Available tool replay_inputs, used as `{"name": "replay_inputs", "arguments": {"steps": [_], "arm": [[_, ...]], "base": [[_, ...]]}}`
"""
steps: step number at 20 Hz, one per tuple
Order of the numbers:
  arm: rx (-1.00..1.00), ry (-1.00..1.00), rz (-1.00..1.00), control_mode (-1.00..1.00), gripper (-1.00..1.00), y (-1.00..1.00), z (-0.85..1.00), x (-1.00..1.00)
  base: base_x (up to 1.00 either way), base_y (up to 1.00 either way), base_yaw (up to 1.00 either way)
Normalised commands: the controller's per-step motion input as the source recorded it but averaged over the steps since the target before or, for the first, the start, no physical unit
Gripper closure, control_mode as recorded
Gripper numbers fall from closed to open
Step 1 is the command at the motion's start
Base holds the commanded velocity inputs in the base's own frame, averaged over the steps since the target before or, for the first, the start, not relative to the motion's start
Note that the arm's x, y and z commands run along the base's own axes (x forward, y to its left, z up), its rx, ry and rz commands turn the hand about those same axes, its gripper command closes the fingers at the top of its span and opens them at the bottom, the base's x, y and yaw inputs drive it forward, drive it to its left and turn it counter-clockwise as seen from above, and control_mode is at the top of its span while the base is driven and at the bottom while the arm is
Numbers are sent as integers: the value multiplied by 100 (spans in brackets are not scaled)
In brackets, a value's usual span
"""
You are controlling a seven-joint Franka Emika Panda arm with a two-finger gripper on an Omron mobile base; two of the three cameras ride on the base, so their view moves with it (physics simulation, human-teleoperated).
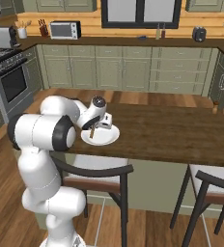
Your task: Start the toaster. Once the lever pops up, take the bread to the plate on the dining counter.
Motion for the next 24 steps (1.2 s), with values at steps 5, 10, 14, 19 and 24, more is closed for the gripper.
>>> {"name": "replay_inputs", "arguments": {"steps": [5, 10, 14, 19, 24], "arm": [[3, 4, 0, -100, 100, -4, -9, 18], [8, 11, 0, -100, 100, -15, -24, 2], [7, 7, 0, -100, -100, -15, -17, 0], [6, 3, 0, -100, -100, -18, -7, 0], [1, 0, 0, -100, -100, -19, -4, 0]], "base": [[0, 0, 0], [0, 0, 0], [0, 0, 0], [0, 0, 0], [0, 0, 0]]}}
